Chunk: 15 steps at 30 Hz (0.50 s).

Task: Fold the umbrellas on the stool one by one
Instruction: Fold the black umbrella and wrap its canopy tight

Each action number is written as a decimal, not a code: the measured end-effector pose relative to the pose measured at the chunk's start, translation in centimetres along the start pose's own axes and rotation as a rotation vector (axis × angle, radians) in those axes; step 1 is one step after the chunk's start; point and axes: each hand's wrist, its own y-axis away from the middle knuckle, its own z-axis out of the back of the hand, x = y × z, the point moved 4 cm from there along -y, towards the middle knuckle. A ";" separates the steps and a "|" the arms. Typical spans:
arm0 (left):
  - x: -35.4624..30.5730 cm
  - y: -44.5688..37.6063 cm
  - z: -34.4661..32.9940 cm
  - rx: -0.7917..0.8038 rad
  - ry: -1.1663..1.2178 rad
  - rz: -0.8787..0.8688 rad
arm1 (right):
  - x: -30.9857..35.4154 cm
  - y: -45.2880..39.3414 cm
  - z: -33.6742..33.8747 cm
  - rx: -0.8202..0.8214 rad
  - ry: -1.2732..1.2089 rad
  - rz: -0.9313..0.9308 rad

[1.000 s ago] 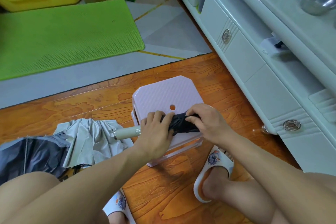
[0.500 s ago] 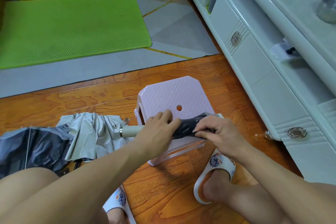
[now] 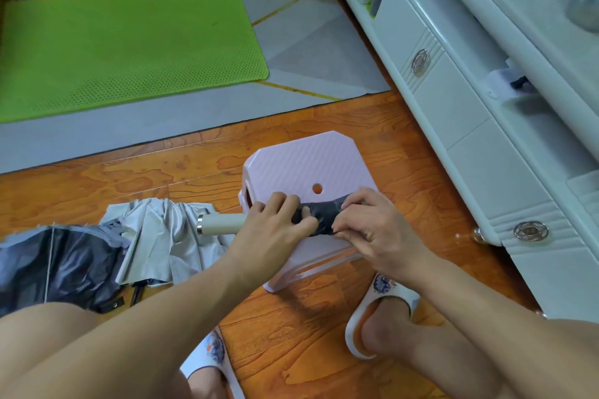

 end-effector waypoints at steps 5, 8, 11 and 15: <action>-0.4 0.2 -0.5 -0.017 -0.051 -0.043 | -1.0 -0.8 -0.5 -0.028 0.058 -0.044; -0.3 0.2 -0.5 0.012 -0.032 -0.047 | -1.5 -1.3 -0.8 0.005 0.023 -0.079; -0.3 0.2 -0.6 0.031 -0.023 -0.043 | -1.7 -1.9 -1.0 0.034 -0.002 -0.121; -0.2 0.2 -0.7 0.023 -0.030 -0.042 | -2.1 -3.2 -1.3 0.045 -0.001 -0.224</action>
